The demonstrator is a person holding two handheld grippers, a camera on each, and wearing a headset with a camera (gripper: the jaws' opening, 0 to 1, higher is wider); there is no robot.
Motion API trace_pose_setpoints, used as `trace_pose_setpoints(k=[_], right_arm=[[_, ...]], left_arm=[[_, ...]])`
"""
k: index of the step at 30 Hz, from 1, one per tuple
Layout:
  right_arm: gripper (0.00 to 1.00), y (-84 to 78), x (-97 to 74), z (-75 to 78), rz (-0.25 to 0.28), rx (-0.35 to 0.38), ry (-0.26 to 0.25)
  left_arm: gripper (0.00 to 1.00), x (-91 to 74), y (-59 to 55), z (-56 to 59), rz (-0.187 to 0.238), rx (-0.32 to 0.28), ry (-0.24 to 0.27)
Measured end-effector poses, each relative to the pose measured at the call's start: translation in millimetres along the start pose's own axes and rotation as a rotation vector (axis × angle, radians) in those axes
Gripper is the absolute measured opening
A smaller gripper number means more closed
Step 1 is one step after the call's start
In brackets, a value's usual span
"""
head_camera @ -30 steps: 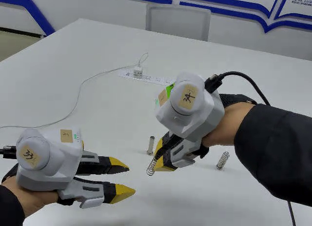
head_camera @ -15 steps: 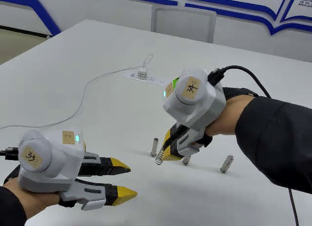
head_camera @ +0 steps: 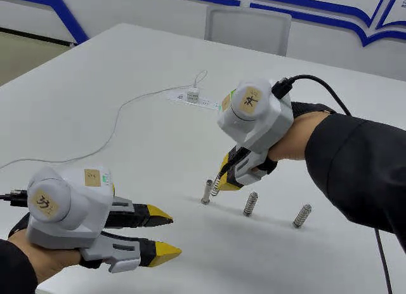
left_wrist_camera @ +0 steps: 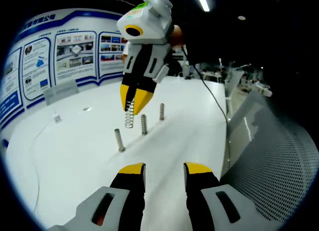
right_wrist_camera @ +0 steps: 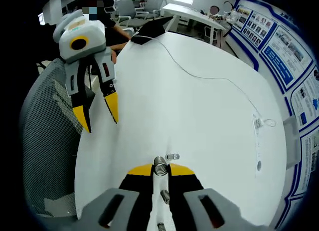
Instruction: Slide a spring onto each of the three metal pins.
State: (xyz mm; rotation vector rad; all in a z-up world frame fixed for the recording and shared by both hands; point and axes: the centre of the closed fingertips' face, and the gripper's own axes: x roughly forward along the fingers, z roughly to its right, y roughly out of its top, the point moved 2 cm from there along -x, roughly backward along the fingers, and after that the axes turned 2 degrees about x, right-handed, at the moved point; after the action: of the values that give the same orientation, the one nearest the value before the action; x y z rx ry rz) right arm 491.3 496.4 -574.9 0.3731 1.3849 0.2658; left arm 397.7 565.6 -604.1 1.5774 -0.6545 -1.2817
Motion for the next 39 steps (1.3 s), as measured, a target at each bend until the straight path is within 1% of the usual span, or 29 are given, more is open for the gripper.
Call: trace_pose_setpoints(k=[5,10,14,21,26,31,35,39], right_arm=[[0.12,-1.2,2.6,11.0,-0.019,-0.007,-0.035],[0.12,-1.1,6.8,19.3,-0.025,-0.005,-0.051],[0.12,-0.8,9.7,22.2,-0.037,-0.015,-0.059],[0.12,3.2,13.8,21.7,-0.043,-0.015,-0.048],[0.12,0.2,17.3,20.4,-0.07,-0.018,-0.043],[0.12,-0.1,20.2,19.7,-0.074,-0.011,-0.034],[0.12,-2.6,29.0,19.8,-0.089,-0.011,-0.022],[0.12,-4.3,33.1,21.4,-0.097,-0.009,-0.017]], left_arm=[[0.31,-0.7,-0.8,-0.7,-0.001,-0.002,0.003],[0.31,-1.8,-1.2,-1.4,0.0,-0.004,0.006],[0.31,-2.9,-2.4,-2.6,-0.001,-0.006,0.009],[0.31,-3.4,-3.6,-3.3,-0.001,-0.008,0.01],[0.31,-4.3,-4.5,-4.6,-0.002,-0.01,0.012],[0.3,-4.5,-5.4,-5.3,-0.003,-0.012,0.012],[0.3,-4.1,-5.8,-5.4,-0.005,-0.012,0.011],[0.3,-3.9,-5.9,-5.7,-0.006,-0.013,0.011]])
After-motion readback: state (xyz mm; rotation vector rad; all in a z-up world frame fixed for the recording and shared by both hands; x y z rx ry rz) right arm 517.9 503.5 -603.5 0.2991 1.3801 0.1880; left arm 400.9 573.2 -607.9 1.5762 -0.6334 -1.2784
